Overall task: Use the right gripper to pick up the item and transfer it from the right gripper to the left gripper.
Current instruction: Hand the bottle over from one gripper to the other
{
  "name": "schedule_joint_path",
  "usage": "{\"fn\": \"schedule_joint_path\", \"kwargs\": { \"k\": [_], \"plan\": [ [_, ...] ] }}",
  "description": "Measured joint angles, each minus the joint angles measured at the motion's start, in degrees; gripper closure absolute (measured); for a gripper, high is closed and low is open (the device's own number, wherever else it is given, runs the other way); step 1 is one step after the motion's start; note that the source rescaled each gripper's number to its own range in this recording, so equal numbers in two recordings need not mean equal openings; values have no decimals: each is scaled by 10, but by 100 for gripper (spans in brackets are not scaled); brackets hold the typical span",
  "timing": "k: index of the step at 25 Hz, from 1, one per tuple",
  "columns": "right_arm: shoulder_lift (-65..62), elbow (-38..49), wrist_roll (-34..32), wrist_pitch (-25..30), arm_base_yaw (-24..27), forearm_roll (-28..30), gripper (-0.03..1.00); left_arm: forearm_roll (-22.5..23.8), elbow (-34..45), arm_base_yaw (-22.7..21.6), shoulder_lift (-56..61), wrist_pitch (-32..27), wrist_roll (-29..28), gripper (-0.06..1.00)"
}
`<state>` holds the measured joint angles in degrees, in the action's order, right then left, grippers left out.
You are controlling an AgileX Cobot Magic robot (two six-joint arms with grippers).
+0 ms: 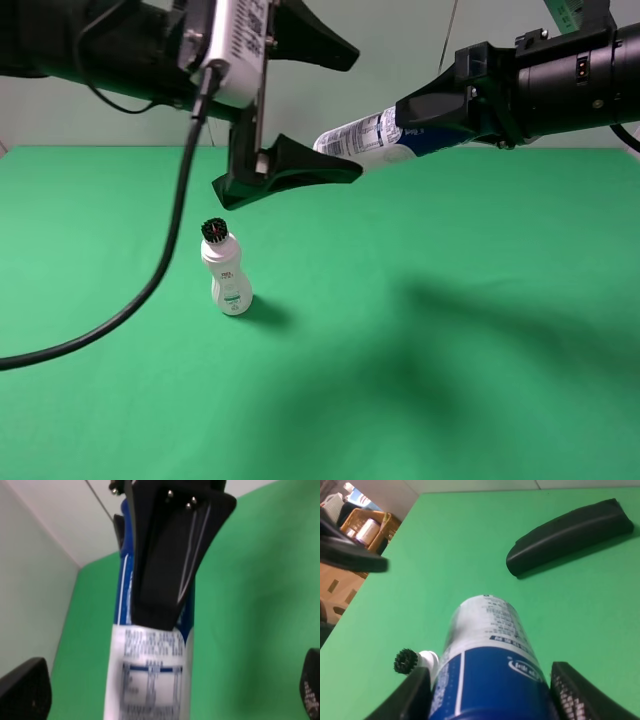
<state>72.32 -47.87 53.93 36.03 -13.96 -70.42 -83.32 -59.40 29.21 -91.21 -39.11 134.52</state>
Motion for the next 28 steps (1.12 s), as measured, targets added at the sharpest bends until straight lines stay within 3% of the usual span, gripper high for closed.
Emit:
{"fn": "schedule_joint_path", "kwargs": {
  "k": [12,20,28],
  "plan": [
    [0,0,-1,0,0,0,97,-30,-8,13,-50,40,12,-6],
    [0,0,-2,0,0,0,97,-118,-11,13,-71,48,39,-6],
    [0,0,-2,0,0,0,97,-125,-11,23,-87,49,44,-2]
  ]
}}
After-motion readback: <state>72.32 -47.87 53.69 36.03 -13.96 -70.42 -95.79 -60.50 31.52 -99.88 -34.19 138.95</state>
